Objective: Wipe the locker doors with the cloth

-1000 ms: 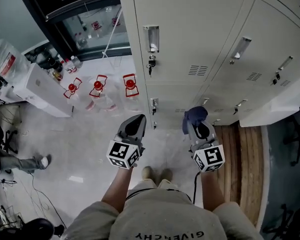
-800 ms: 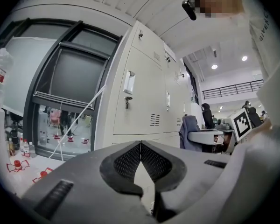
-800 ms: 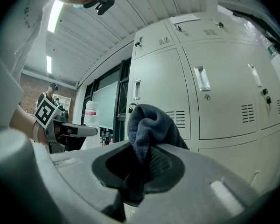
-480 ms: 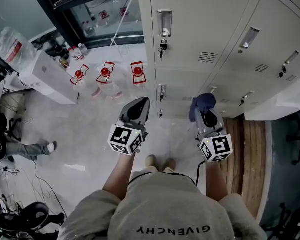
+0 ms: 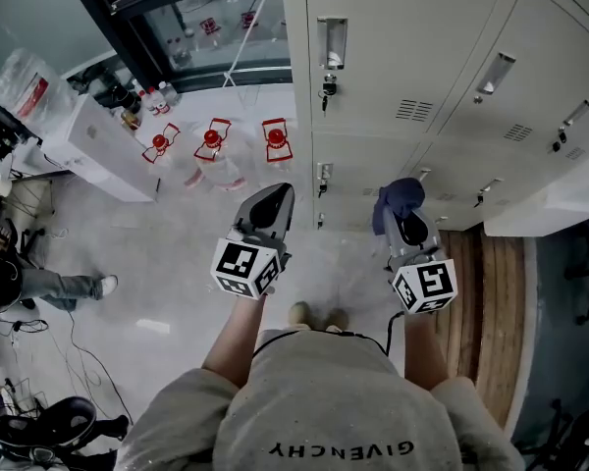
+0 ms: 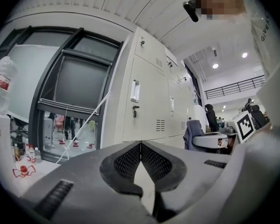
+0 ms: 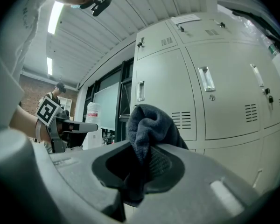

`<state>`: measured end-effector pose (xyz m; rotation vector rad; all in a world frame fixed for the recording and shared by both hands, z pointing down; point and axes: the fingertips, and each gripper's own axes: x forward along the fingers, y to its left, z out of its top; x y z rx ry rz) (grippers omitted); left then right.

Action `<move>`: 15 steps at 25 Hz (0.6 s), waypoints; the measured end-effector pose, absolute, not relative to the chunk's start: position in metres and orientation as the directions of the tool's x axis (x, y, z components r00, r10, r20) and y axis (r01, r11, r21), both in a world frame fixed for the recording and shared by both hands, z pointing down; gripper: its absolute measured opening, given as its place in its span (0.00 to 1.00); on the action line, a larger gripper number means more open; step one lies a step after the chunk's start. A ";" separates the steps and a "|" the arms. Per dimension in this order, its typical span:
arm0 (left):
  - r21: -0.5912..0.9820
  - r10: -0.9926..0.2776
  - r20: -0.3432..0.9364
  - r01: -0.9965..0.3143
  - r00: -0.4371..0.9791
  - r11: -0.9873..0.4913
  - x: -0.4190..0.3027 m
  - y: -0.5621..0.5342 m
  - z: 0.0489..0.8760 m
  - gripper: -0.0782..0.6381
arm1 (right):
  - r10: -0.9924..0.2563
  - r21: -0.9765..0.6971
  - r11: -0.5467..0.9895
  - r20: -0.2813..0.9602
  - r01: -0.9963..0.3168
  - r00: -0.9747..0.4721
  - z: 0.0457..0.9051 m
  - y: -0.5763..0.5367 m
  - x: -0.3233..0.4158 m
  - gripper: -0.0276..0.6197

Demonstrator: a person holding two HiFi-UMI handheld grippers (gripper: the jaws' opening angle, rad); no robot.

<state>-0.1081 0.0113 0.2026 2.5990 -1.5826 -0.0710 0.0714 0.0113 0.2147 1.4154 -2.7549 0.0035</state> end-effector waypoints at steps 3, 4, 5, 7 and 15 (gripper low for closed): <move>0.108 -0.889 0.011 -0.885 0.457 -0.453 -0.110 0.010 0.203 0.11 | -0.816 0.015 0.578 0.044 -0.816 -0.577 0.216 0.010 0.073 0.12; 0.109 -0.890 0.012 -0.885 0.456 -0.452 -0.111 0.009 0.204 0.11 | -0.816 0.014 0.577 0.046 -0.817 -0.576 0.217 0.010 0.073 0.12; 0.109 -0.890 0.014 -0.886 0.455 -0.451 -0.111 0.009 0.204 0.11 | -0.817 0.012 0.576 0.048 -0.817 -0.575 0.218 0.010 0.073 0.12; 0.110 -0.890 0.017 -0.886 0.455 -0.450 -0.113 0.008 0.205 0.11 | -0.818 0.008 0.575 0.050 -0.818 -0.574 0.219 0.009 0.073 0.12; 0.109 -0.890 0.024 -0.886 0.456 -0.451 -0.116 0.006 0.207 0.11 | -0.821 -0.016 0.568 0.058 -0.823 -0.568 0.224 0.008 0.073 0.12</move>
